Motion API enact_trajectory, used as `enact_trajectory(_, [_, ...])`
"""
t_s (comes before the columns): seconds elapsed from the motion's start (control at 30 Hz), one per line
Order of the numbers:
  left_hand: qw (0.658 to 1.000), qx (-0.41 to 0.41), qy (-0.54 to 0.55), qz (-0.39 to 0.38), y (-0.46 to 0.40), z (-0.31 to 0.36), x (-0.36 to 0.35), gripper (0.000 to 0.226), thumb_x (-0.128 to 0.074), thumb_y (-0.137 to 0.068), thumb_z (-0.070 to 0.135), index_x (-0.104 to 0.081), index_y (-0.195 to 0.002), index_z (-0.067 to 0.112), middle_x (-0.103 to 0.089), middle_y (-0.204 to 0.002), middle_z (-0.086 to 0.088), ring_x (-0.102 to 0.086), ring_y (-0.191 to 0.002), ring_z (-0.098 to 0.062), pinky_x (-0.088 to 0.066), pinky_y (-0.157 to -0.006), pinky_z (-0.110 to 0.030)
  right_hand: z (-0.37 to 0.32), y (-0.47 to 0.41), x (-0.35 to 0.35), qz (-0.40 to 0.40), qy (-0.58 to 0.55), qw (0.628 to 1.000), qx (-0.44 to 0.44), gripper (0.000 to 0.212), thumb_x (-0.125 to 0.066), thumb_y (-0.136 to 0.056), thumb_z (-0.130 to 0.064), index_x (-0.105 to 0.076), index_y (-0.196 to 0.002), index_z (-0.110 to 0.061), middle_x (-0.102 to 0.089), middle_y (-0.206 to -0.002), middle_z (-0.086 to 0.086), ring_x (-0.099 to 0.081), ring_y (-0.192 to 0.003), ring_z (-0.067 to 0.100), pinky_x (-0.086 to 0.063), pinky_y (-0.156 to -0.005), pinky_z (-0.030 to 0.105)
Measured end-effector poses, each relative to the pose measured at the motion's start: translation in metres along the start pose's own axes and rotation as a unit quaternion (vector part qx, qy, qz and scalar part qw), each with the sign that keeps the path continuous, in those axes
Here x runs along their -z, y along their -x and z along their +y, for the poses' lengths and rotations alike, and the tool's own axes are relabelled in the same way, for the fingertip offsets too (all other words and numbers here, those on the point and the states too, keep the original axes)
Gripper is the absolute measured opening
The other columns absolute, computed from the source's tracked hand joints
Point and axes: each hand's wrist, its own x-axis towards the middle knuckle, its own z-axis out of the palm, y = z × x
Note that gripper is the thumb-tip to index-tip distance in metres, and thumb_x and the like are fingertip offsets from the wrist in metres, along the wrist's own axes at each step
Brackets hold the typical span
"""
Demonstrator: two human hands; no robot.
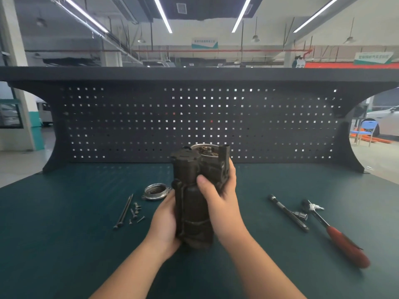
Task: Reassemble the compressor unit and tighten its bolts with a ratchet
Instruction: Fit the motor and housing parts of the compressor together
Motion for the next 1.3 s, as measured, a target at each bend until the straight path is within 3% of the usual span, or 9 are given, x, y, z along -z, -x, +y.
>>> enact_trajectory(0.13, [1.000,-0.018,0.000,-0.013,-0.002,-0.003,-0.007,0.043,-0.062,-0.076,0.028,-0.070,-0.114,0.010,-0.074,-0.103,-0.016,-0.074,-0.086,-0.024,-0.058,-0.063,-0.028,0.001,-0.005,0.012,-0.039,-0.019,0.999,0.002,0.075,-0.071,-0.074,-0.041,-0.025,-0.125,-0.072,-0.054,-0.127,-0.033,-0.053,-0.122,0.001,-0.045,-0.101,0.021])
enact_trajectory(0.3, [1.000,-0.002,-0.003,-0.001,-0.004,-0.007,-0.008,0.035,-0.042,-0.097,0.006,-0.070,-0.116,0.017,-0.074,-0.105,-0.014,-0.072,-0.088,-0.024,-0.060,-0.070,-0.031,-0.005,-0.007,0.024,-0.052,-0.002,0.999,-0.014,0.055,-0.071,-0.073,-0.043,-0.047,-0.123,-0.050,-0.067,-0.117,-0.011,-0.063,-0.107,0.008,-0.051,-0.087,0.024])
enact_trajectory(0.5, [1.000,0.013,-0.021,-0.001,-0.005,-0.001,-0.005,0.034,-0.050,-0.097,0.011,-0.063,-0.127,0.018,-0.072,-0.115,-0.009,-0.072,-0.096,-0.022,-0.059,-0.066,-0.027,-0.021,-0.015,0.036,-0.072,0.049,0.996,-0.016,0.052,-0.060,-0.072,-0.063,-0.052,-0.116,-0.037,-0.066,-0.103,-0.025,-0.061,-0.098,-0.007,-0.045,-0.080,0.009])
enact_trajectory(0.73, [0.999,0.008,-0.040,-0.006,-0.004,-0.001,-0.005,0.034,-0.051,-0.098,0.017,-0.060,-0.131,0.019,-0.073,-0.114,-0.007,-0.072,-0.097,-0.022,-0.060,-0.070,-0.030,-0.030,-0.021,0.039,-0.097,0.051,0.994,-0.003,0.027,-0.065,-0.078,-0.051,-0.059,-0.101,-0.040,-0.068,-0.108,-0.014,-0.063,-0.106,0.005,-0.048,-0.096,0.032])
enact_trajectory(0.9, [1.000,0.006,-0.018,-0.022,-0.005,-0.005,-0.007,0.035,-0.049,-0.098,0.012,-0.060,-0.131,0.018,-0.071,-0.116,-0.011,-0.071,-0.097,-0.024,-0.059,-0.078,-0.035,-0.021,-0.021,0.035,-0.070,-0.005,0.998,-0.004,0.013,-0.061,-0.083,-0.031,-0.060,-0.093,-0.039,-0.069,-0.097,-0.016,-0.063,-0.093,0.001,-0.049,-0.077,0.016])
enact_trajectory(1.07, [0.999,-0.008,-0.046,-0.016,-0.003,-0.005,-0.008,0.033,-0.051,-0.098,0.013,-0.062,-0.128,0.020,-0.071,-0.118,-0.008,-0.071,-0.098,-0.020,-0.060,-0.075,-0.029,-0.021,-0.023,0.034,-0.077,-0.007,0.997,0.000,0.016,-0.061,-0.084,-0.029,-0.061,-0.096,-0.040,-0.069,-0.101,-0.013,-0.065,-0.097,0.005,-0.052,-0.085,0.023])
enact_trajectory(1.17, [0.983,-0.062,-0.172,0.026,0.002,-0.001,-0.006,0.030,-0.042,-0.103,0.035,-0.065,-0.119,0.026,-0.074,-0.109,0.010,-0.067,-0.103,-0.001,-0.053,-0.085,-0.015,-0.023,-0.026,0.027,-0.064,0.031,0.997,0.010,0.012,-0.063,-0.082,-0.032,-0.062,-0.091,-0.039,-0.069,-0.099,-0.011,-0.065,-0.095,0.006,-0.050,-0.086,0.022])
enact_trajectory(1.23, [0.955,-0.122,-0.270,0.020,0.010,0.006,-0.002,0.051,-0.030,-0.094,0.059,-0.059,-0.126,0.031,-0.063,-0.107,0.033,-0.053,-0.100,0.025,-0.038,-0.079,0.006,-0.024,-0.028,0.024,-0.051,0.043,0.998,0.015,0.012,-0.064,-0.080,-0.033,-0.064,-0.088,-0.042,-0.069,-0.104,-0.006,-0.065,-0.099,0.009,-0.050,-0.093,0.030])
enact_trajectory(1.3, [0.936,-0.143,-0.321,-0.024,0.021,0.011,0.003,0.064,-0.037,-0.089,0.069,-0.044,-0.140,0.030,-0.052,-0.118,0.036,-0.044,-0.104,0.031,-0.032,-0.079,0.009,-0.024,-0.027,0.022,-0.042,0.049,0.998,0.018,0.017,-0.065,-0.078,-0.034,-0.064,-0.090,-0.045,-0.066,-0.113,0.000,-0.063,-0.106,0.013,-0.048,-0.100,0.040])
